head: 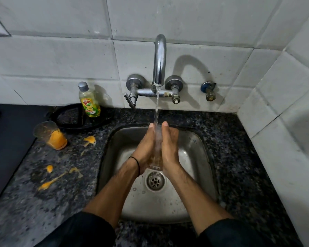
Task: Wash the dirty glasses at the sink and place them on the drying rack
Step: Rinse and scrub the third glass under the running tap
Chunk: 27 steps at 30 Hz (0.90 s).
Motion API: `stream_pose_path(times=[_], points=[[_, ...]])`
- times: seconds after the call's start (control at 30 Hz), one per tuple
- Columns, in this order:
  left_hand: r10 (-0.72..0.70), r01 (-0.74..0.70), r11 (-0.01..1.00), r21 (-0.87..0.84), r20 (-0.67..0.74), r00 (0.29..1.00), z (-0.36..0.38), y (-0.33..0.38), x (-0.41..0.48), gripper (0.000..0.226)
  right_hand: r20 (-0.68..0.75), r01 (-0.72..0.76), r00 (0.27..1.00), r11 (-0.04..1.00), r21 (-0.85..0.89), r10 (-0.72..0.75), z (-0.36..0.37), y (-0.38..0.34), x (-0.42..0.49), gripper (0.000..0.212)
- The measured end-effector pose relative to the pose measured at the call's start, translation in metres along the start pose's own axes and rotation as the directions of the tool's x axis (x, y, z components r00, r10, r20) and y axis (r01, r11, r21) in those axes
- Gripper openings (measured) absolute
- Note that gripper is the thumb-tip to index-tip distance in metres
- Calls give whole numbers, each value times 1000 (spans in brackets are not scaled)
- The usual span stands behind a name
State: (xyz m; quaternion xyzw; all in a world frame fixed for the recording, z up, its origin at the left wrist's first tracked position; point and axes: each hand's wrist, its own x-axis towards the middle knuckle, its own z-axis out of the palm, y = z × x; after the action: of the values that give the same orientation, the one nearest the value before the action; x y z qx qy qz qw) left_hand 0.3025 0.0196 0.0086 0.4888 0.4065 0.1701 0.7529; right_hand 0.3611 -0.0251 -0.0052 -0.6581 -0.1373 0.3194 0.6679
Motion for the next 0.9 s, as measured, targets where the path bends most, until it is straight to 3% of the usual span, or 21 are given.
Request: stream_pose_path(times=[0.07, 0.17, 0.23, 0.37, 0.47, 0.53, 0.63, 0.77, 0.83, 0.9], points=[[-43, 60, 988, -142, 117, 992, -9, -2, -3, 65, 7, -84, 996, 995, 62, 84, 3, -4, -1, 44], [-50, 105, 974, -199, 263, 963, -16, -11, -14, 60, 62, -216, 976, 968, 126, 210, -1, -11, 7, 56], [-32, 91, 972, -218, 263, 964, -17, -22, -18, 57, 133, -263, 961, 950, 169, 242, -5, -13, 10, 66], [104, -81, 975, -205, 107, 989, -9, -28, -22, 48, 11, 7, 1000, 994, -109, -5, 1, -8, 11, 44], [200, -192, 974, 118, -60, 978, -9, -32, -20, 42, 21, 274, 958, 890, -366, -286, 0, 3, 5, 24], [223, -197, 953, 232, -88, 971, -10, -35, -21, 43, 1, 331, 929, 831, -447, -370, -2, 5, 0, 28], [151, -152, 984, 90, 16, 988, -11, -40, -31, 46, -97, 222, 955, 890, -399, -281, -6, 2, 7, 48], [36, 49, 965, -259, 313, 949, -23, -48, -37, 56, -11, 64, 998, 994, -94, -65, -10, -5, 9, 39], [33, 78, 957, -280, 372, 928, -29, -47, -35, 64, 7, 72, 997, 991, -112, -72, -12, -8, 7, 47], [82, -43, 991, -126, 325, 942, -31, -44, -35, 68, 88, 187, 982, 938, -292, -169, -16, -14, 6, 51]])
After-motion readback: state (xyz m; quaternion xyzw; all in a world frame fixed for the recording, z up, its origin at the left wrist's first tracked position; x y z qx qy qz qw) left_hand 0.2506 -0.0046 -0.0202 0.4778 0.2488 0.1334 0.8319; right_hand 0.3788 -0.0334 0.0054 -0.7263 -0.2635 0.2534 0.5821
